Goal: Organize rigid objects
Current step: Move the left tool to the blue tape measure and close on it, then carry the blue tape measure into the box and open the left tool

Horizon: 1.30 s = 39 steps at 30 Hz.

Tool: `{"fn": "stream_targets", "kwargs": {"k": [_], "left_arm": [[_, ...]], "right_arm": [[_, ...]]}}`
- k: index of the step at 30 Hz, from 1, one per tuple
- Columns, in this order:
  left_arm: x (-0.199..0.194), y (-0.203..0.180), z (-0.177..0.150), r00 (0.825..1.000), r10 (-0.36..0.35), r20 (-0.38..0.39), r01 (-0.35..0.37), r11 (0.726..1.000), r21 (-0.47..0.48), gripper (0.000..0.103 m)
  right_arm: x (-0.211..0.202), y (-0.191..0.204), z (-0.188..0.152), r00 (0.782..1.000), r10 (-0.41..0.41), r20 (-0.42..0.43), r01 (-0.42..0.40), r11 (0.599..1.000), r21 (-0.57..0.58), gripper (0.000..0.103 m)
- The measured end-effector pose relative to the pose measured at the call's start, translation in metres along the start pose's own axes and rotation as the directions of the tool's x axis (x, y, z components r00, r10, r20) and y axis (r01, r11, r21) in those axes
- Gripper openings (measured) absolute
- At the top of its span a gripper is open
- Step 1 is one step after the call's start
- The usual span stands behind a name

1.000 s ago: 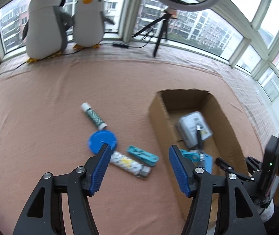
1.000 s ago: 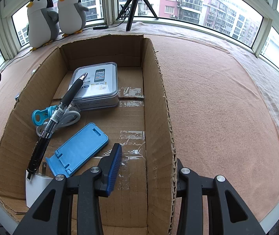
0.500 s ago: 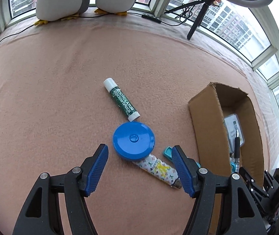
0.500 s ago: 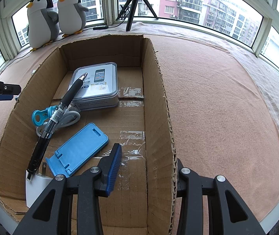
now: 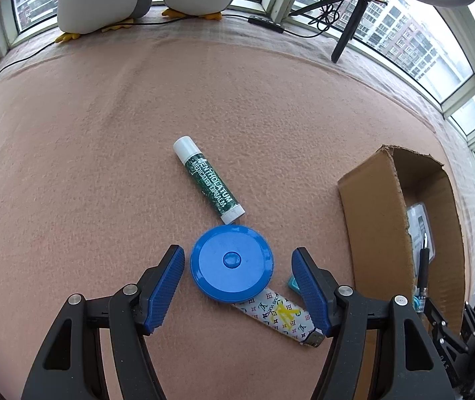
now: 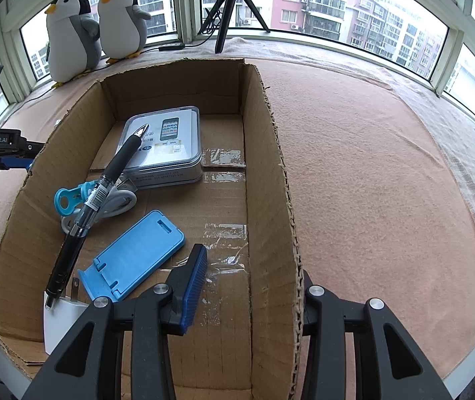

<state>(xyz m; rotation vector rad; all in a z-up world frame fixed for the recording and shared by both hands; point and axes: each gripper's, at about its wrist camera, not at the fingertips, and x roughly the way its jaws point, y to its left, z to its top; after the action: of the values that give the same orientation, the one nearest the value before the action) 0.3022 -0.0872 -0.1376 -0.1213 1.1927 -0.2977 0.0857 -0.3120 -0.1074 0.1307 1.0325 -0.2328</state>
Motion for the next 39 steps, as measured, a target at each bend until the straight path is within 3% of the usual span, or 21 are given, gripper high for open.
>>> {"fn": "stream_targets", "kwargs": {"k": [4,14,24,39], "left_arm": [[0.002,-0.001,-0.001,1.000,0.017,-0.009,-0.017,1.000,0.003,0.054],[-0.003,0.002,-0.004,1.000,0.016,0.015,-0.016,1.000,0.006,0.054],[-0.039,-0.008,-0.020,0.996,0.012,0.091,-0.019,0.997,0.075,0.054],[-0.083,-0.079,-0.057,0.983,-0.094,0.156,0.056,0.970,0.237,0.054]], "right_arm": [[0.000,0.000,0.000,1.000,0.001,0.000,-0.001,1.000,0.000,0.037],[0.000,0.000,0.000,1.000,0.000,0.000,0.000,1.000,0.000,0.037],[0.001,0.000,-0.001,1.000,-0.002,0.000,0.002,1.000,-0.001,0.037],[0.005,-0.001,0.000,1.000,-0.008,-0.001,0.008,1.000,-0.004,0.038]]}}
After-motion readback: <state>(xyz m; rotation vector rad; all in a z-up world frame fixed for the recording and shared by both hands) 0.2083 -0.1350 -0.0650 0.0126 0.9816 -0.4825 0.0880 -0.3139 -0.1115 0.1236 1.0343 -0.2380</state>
